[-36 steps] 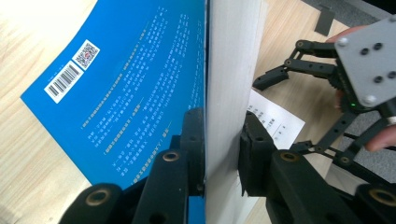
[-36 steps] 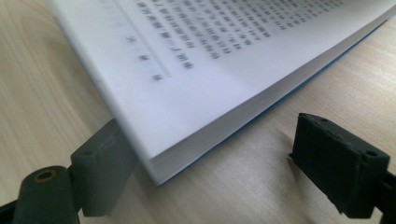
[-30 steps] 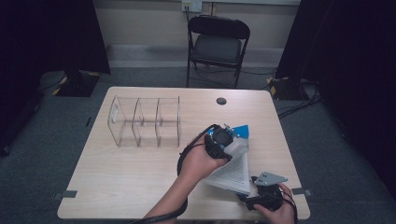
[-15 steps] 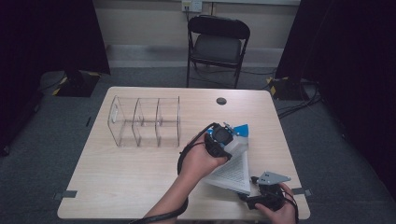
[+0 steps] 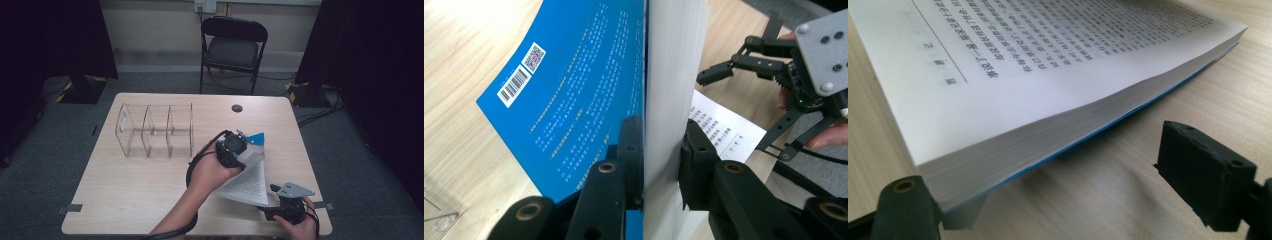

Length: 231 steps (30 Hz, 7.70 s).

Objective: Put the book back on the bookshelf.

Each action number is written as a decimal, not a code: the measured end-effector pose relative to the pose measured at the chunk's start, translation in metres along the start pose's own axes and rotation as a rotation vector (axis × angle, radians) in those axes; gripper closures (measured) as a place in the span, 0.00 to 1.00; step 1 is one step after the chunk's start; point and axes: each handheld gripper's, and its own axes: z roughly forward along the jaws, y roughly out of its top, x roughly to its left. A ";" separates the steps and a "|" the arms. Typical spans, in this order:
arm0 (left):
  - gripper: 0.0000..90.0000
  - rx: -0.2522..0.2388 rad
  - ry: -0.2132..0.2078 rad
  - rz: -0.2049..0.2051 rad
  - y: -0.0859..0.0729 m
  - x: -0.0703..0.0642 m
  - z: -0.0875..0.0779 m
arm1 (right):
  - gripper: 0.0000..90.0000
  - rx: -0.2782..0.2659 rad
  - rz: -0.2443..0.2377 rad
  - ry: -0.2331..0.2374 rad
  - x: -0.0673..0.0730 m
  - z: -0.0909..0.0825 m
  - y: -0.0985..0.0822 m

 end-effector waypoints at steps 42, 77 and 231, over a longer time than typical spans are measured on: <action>0.83 0.053 0.005 0.072 -0.023 -0.022 0.013 | 0.26 -0.068 -0.054 0.009 -0.008 0.010 0.015; 0.83 0.082 0.000 0.106 -0.018 -0.025 0.000 | 0.24 -0.116 -0.073 0.015 -0.011 0.007 0.032; 0.35 -0.254 0.071 0.182 -0.024 0.019 -0.076 | 0.67 -0.228 -0.054 0.266 -0.053 -0.020 0.100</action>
